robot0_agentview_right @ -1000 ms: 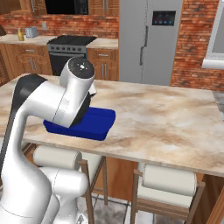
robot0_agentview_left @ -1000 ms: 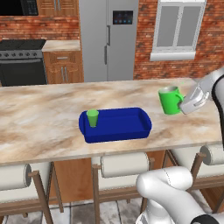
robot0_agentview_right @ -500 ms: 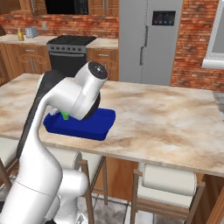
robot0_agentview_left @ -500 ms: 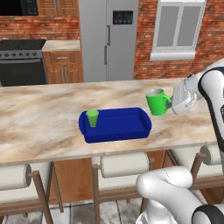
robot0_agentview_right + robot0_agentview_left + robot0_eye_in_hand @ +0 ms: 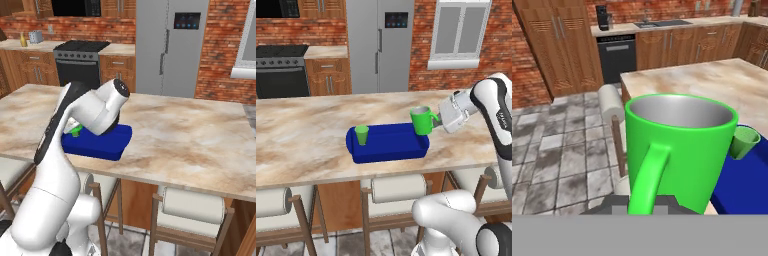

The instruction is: There is a tray on the dining counter. Grab the cup, mug, and pitcher and place them on the tray. The pitcher may be placed next to the tray if it cannot fit the tray.

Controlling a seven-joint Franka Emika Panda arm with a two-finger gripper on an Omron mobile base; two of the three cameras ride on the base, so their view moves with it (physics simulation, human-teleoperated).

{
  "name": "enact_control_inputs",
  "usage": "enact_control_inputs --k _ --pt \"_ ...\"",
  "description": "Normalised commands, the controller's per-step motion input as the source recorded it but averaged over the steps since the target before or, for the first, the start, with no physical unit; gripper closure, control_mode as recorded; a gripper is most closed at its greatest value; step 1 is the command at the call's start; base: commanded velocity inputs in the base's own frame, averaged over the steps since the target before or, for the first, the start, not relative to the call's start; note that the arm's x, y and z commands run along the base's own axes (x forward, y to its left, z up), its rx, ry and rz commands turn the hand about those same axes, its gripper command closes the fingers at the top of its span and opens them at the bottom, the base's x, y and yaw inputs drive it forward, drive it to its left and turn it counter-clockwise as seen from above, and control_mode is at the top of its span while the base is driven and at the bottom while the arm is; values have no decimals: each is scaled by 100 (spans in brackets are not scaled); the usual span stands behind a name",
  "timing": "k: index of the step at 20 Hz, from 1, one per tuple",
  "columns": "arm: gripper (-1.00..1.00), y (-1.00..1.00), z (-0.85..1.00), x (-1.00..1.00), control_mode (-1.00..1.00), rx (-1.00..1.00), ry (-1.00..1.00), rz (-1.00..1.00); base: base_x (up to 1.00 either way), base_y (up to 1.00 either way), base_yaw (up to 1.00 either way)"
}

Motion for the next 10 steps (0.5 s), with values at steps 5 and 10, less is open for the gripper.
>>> enact_control_inputs --k 5,10 --pt "100 1 -25 30 -100 5 1 12 0 0 0" --pt "100 0 -45 28 -100 1 0 12 0 0 0"
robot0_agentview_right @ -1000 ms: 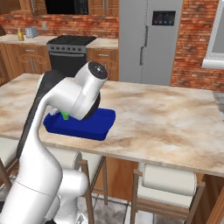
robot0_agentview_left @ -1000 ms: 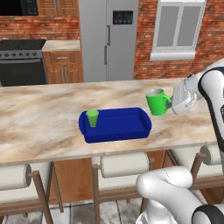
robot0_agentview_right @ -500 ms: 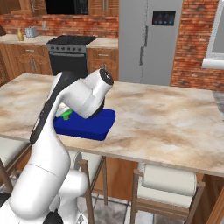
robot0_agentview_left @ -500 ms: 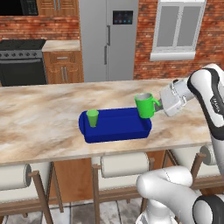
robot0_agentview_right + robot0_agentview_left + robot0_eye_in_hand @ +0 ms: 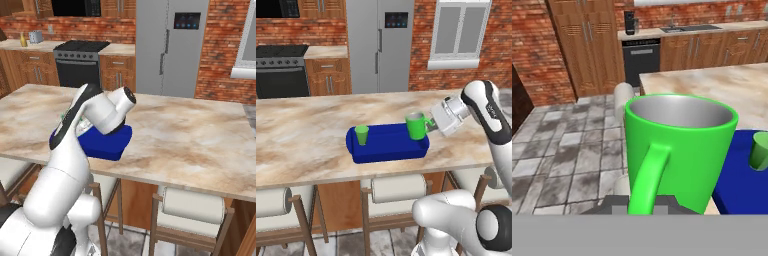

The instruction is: There is a tray on the dining counter. Grab the cup, mug, and pitcher and place them on the tray. The pitcher may be placed next to the tray if it cannot fit the tray.

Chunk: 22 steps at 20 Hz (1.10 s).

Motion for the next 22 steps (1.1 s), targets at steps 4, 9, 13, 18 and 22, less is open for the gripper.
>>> enact_control_inputs --k 4,9,13,18,22 --pt "100 4 -49 26 -100 8 1 12 0 0 0" --pt "100 8 -31 32 -100 10 0 8 0 0 0" --pt "100 26 -20 35 -100 5 1 3 0 0 0" --pt "100 41 -18 30 -100 2 5 0 0 0 0" --pt "100 44 -24 39 -100 2 8 0 0 0 0"
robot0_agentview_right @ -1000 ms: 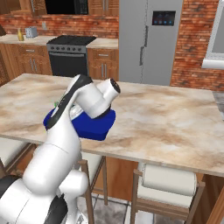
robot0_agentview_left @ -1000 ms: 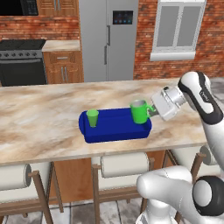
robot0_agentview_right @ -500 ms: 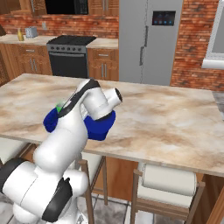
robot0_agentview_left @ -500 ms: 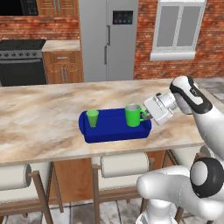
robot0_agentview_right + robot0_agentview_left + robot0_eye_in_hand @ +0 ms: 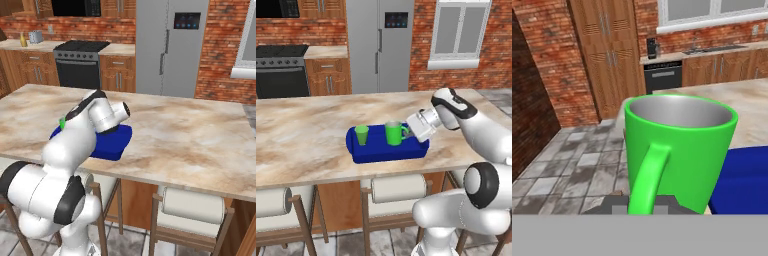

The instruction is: There is a tray on the dining counter. Grab the cup, mug, and pitcher and place them on the tray. The pitcher may be placed next to the tray if it cannot fit the tray.

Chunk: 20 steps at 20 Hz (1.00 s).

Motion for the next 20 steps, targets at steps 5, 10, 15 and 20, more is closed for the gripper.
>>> enact_control_inputs --k 5,10,15,20 --pt "100 38 -31 45 -100 5 10 1 0 0 0" --pt "100 16 -25 47 -100 5 3 0 0 0 0" --pt "100 2 -29 39 -100 1 0 2 0 0 0" --pt "100 0 -33 31 -100 0 0 1 0 0 0"
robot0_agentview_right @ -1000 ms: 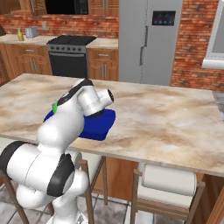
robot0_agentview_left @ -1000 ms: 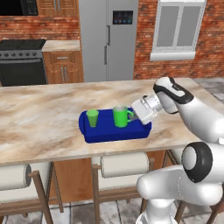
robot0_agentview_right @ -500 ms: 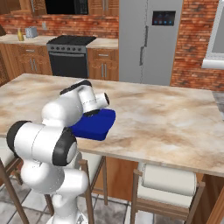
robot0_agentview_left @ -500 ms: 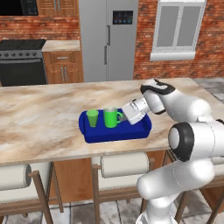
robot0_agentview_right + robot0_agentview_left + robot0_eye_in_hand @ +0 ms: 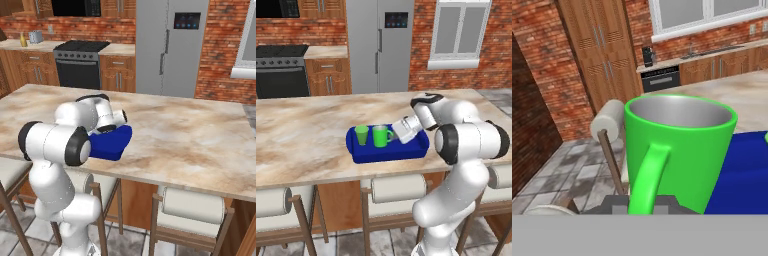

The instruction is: There is a tray on the dining counter. Grab the cup, mug, and pitcher and place them on the tray. The pitcher may be placed next to the tray if it cannot fit the tray.

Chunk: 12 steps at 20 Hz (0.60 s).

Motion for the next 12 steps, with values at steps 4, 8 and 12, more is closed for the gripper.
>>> enact_control_inputs --k 4,8,12 --pt "100 5 -38 25 -100 0 0 1 0 0 0" --pt "100 15 -36 11 -100 0 0 2 0 0 0" --pt "100 20 -29 11 -100 0 0 1 0 0 0"
